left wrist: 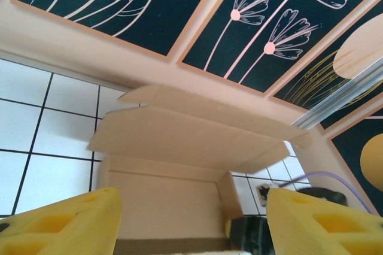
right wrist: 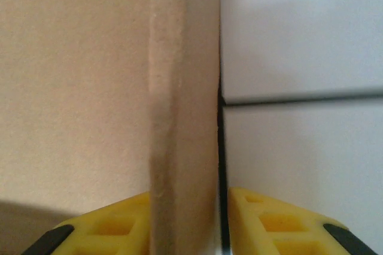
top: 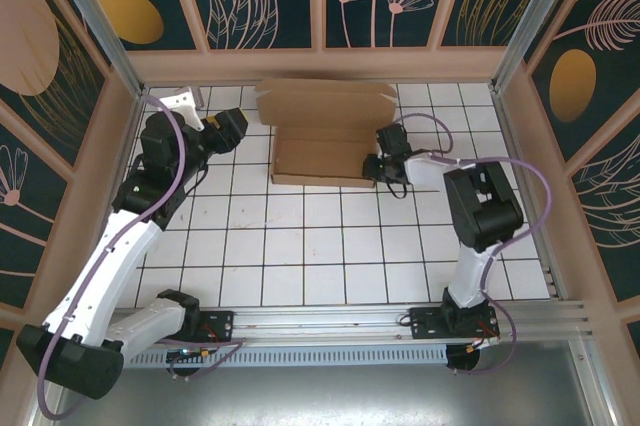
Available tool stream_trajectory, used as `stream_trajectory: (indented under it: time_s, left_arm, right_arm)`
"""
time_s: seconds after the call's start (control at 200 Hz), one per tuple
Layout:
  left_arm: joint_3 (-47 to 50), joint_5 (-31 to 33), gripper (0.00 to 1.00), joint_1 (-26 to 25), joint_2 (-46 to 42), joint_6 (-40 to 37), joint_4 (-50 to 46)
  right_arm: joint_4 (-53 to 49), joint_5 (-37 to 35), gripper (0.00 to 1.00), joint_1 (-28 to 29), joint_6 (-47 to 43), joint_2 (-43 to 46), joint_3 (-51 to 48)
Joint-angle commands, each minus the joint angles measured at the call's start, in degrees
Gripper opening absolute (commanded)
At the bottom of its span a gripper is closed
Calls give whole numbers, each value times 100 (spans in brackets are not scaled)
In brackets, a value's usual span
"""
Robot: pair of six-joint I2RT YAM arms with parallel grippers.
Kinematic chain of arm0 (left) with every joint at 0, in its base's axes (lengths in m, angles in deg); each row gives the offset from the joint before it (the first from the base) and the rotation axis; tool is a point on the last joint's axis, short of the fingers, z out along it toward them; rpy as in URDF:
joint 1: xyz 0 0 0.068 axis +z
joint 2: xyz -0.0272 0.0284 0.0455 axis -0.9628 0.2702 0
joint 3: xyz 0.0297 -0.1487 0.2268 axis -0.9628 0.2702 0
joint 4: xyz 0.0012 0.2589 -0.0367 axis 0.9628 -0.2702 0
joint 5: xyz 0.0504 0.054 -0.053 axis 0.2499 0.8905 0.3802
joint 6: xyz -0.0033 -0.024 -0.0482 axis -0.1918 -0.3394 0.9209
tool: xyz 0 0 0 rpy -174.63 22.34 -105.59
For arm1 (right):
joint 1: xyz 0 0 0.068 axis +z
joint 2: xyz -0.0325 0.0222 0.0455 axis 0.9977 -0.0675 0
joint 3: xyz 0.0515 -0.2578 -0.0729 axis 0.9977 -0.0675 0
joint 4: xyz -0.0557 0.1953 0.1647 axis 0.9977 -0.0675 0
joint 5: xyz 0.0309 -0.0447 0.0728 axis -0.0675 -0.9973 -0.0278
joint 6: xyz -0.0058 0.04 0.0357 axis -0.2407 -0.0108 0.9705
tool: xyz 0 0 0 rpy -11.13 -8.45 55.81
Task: Fold the paper box
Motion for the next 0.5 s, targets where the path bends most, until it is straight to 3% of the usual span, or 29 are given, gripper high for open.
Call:
stream_trajectory:
  time_s: [0.0,0.145,0.335,0.495]
  left_arm:
    - [83,125,66,35,171,-381,188]
    - [535,161,70,32,295,-672,513]
    - [1006,-505,71,39,886,-1222,1167]
    - [649,-479,71,37,1705,-1226,1251]
  right_arm:
    - [184,304,34,-9,526,428,-271]
    - [-106,1,34,-38,265,526,-301]
    - [-113,82,34,-134,159,684,-566]
    - [-89,172,44,-165,27,1101,-506]
